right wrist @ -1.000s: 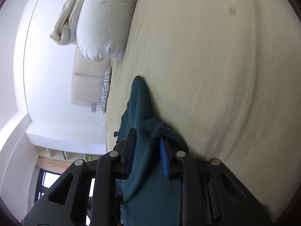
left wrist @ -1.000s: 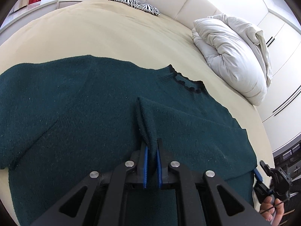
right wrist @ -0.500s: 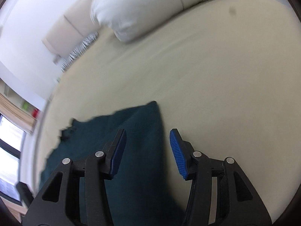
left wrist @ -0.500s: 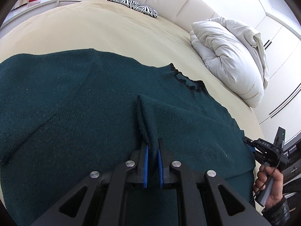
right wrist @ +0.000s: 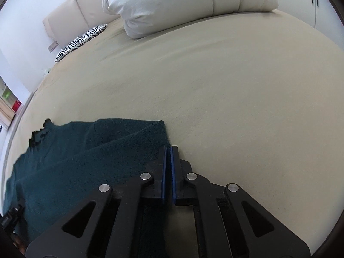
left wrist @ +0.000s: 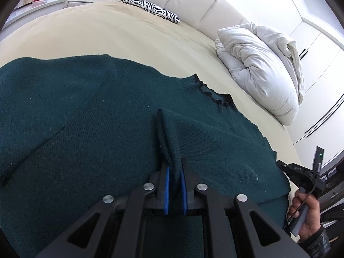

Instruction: Fold small clothes

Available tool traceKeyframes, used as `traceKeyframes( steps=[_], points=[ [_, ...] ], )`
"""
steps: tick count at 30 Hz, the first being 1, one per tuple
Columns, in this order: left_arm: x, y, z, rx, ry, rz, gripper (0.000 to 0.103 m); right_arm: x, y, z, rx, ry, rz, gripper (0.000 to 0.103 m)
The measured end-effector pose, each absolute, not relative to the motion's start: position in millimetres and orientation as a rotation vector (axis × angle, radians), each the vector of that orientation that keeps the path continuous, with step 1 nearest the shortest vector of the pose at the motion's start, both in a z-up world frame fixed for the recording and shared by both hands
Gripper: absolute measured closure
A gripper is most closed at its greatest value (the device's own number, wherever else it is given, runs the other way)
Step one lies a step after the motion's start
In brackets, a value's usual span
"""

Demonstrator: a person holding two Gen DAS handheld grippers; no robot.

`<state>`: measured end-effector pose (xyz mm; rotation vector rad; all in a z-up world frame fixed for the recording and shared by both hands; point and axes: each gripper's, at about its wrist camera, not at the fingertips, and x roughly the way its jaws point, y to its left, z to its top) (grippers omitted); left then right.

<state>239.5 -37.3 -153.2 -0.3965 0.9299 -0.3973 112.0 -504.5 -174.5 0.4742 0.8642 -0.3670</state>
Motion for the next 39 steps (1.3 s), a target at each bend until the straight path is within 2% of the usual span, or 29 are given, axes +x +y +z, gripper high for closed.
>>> traceKeyframes(
  steps=[2, 6, 7, 8, 9, 10, 11, 12, 14, 16, 20, 22, 24, 27, 31, 35, 39],
  points=[
    [239.1, -36.3, -153.2, -0.4, 0.927, -0.398, 0.09, 106.2, -504.4, -161.6, 0.48, 0.871, -0.408, 0.098],
    [239.5, -37.7, -148.8, -0.399, 0.932, -0.398, 0.088, 69.0, -468.5, -123.1, 0.445, 0.744, -0.349, 0.094],
    [239.4, -37.1, -146.6, -0.402, 0.942, -0.398, 0.086, 70.6, -456.5, -130.5, 0.396, 0.8, -0.321, 0.079],
    [238.7, -35.5, -143.9, -0.404, 0.953, -0.396, 0.08, 75.2, -450.3, -143.0, 0.367, 0.865, -0.306, 0.065],
    [235.1, -30.5, -137.2, -0.407, 0.963, -0.39, 0.067, 80.5, -448.0, -165.2, 0.358, 0.935, -0.28, 0.065],
    [230.7, -25.0, -130.7, -0.412, 0.955, -0.382, 0.057, 77.4, -448.6, -170.4, 0.34, 0.891, -0.271, 0.066],
    [224.8, -17.4, -122.8, -0.416, 0.935, -0.366, 0.037, 76.5, -451.5, -168.2, 0.356, 0.88, -0.268, 0.066],
    [215.4, -3.1, -110.4, -0.417, 0.9, -0.322, 0.022, 76.6, -455.2, -163.2, 0.388, 0.889, -0.274, 0.066],
    [199.8, 23.6, -94.2, -0.451, 0.846, -0.29, 0.017, 69.0, -462.6, -145.1, 0.468, 0.856, -0.315, 0.065],
    [182.0, 64.4, -82.8, -0.525, 0.816, -0.26, 0.017, 52.6, -456.0, -115.4, 0.463, 0.752, -0.327, 0.065],
    [140.9, 154.2, -78.6, -0.665, 0.749, -0.124, 0.018, 25.9, -424.0, -75.2, 0.449, 0.638, -0.287, 0.052],
    [117.3, 207.5, -88.1, -0.782, 0.718, -0.025, 0.02, 16.1, -402.4, -65.4, 0.446, 0.617, -0.232, 0.05],
    [93.1, 255.6, -98.2, -0.892, 0.675, 0.08, 0.027, 5.9, -377.8, -60.8, 0.442, 0.619, -0.172, 0.05],
    [68.2, 304.7, -113.8, -1.034, 0.63, 0.19, 0.027, -2.4, -348.6, -61.7, 0.476, 0.636, -0.097, 0.049],
    [52.3, 343.8, -139.8, -1.232, 0.601, 0.274, 0.028, -8.3, -313.3, -74.8, 0.496, 0.69, -0.036, 0.049],
    [55.9, 360.2, -150.2, -1.312, 0.548, 0.296, 0.029, -12.0, -289.2, -82.9, 0.513, 0.731, 0.001, 0.049],
    [63.9, 388.8, -166.6, -1.456, 0.494, 0.345, 0.033, -9.4, -275.8, -86.7, 0.511, 0.734, 0.011, 0.049]
  ],
)
